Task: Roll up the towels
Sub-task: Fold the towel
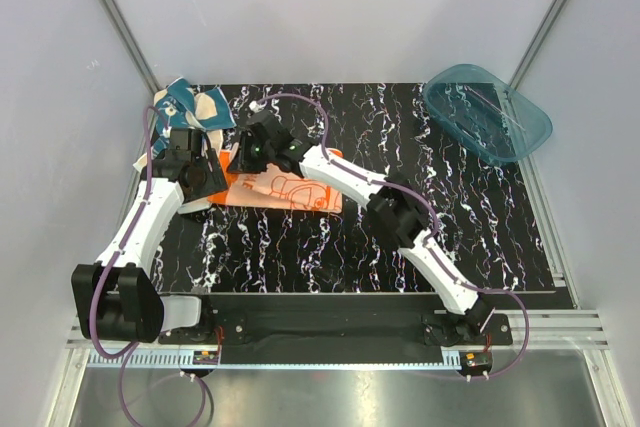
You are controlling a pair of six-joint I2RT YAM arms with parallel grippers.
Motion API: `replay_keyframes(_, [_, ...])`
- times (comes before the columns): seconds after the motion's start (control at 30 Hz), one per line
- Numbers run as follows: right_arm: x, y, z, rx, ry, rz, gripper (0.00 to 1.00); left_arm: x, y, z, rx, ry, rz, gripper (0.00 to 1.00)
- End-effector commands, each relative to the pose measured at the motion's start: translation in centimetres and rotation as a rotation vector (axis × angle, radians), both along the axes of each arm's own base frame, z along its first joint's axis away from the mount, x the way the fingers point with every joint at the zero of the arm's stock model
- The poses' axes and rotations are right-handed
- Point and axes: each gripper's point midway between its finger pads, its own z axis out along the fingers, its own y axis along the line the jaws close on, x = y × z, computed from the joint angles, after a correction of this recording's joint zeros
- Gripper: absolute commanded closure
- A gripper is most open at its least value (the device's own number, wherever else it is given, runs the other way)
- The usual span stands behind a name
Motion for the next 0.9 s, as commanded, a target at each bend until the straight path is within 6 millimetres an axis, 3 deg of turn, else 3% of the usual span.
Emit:
replay_keyframes(0.0, [-1.5, 2.5, 1.3, 0.089, -0.012, 0.064, 1.00, 0.3, 0.6, 1.2, 0.019, -0.052, 0.029, 0.27])
replay_keyframes(0.07, [-1.5, 2.6, 0.7, 0.087, -0.003, 0.067, 0.94, 0.3, 0.6, 1.2, 0.022, -0.052, 0.031, 0.27])
replay_keyframes(0.1, [-1.5, 2.7, 0.0, 0.080, 0.003, 0.071, 0.84, 0.3, 0.7, 1.1, 0.023, -0.049, 0.032, 0.27])
replay_keyframes(0.13, [-1.4, 2.7, -0.4, 0.078, 0.007, 0.070, 0.65, 0.3, 0.7, 1.1, 0.023, -0.051, 0.034, 0.27])
replay_keyframes(0.23, [-1.5, 3.0, -1.6, 0.078, 0.016, 0.080, 0.36, 0.2, 0.9, 1.1, 0.030, -0.049, 0.039, 0.27])
replay_keyframes(0.33, [-1.2, 3.5, -2.1, 0.089, 0.015, 0.082, 0.16, 0.2, 1.0, 1.1, 0.035, -0.048, 0.043, 0.27])
replay_keyframes(0.37, [-1.2, 3.7, -2.4, 0.091, 0.018, 0.086, 0.13, 0.2, 1.0, 1.1, 0.035, -0.050, 0.045, 0.27])
replay_keyframes(0.43, [-0.9, 4.0, -1.0, 0.117, -0.001, 0.087, 0.11, 0.1, 1.2, 1.1, 0.043, -0.051, 0.050, 0.27])
replay_keyframes(0.53, [0.0, 3.7, 2.1, 0.163, -0.050, 0.068, 0.06, 0.2, 1.3, 1.3, 0.048, -0.057, 0.054, 0.27])
replay_keyframes(0.57, [0.5, 3.3, 4.6, 0.195, -0.085, 0.060, 0.05, 0.2, 1.3, 1.3, 0.048, -0.058, 0.052, 0.27])
replay_keyframes(0.6, [0.6, 2.8, 5.1, 0.193, -0.091, 0.054, 0.04, 0.3, 1.3, 1.4, 0.051, -0.063, 0.054, 0.27])
replay_keyframes(0.63, [1.7, 1.8, 5.9, 0.196, -0.099, 0.030, 0.04, 0.3, 1.3, 1.4, 0.051, -0.065, 0.054, 0.27])
replay_keyframes(0.67, [2.0, 0.8, 9.1, 0.225, -0.133, 0.018, 0.03, 0.3, 1.3, 1.4, 0.051, -0.064, 0.051, 0.27])
replay_keyframes(0.7, [2.3, -0.3, 8.5, 0.202, -0.124, 0.003, 0.03, 0.4, 1.2, 1.5, 0.046, -0.071, 0.046, 0.27])
replay_keyframes(0.77, [3.1, -3.5, 10.3, 0.192, -0.147, -0.039, 0.03, 0.5, 1.0, 1.7, 0.039, -0.081, 0.032, 0.27])
replay_keyframes(0.83, [3.5, -6.1, 10.8, 0.168, -0.163, -0.079, 0.03, 0.6, 0.7, 2.0, 0.047, -0.092, 0.009, 0.29])
replay_keyframes(0.87, [3.6, -9.1, 10.9, 0.142, -0.168, -0.113, 0.03, 0.6, 0.5, 2.4, 0.076, -0.103, -0.001, 0.31])
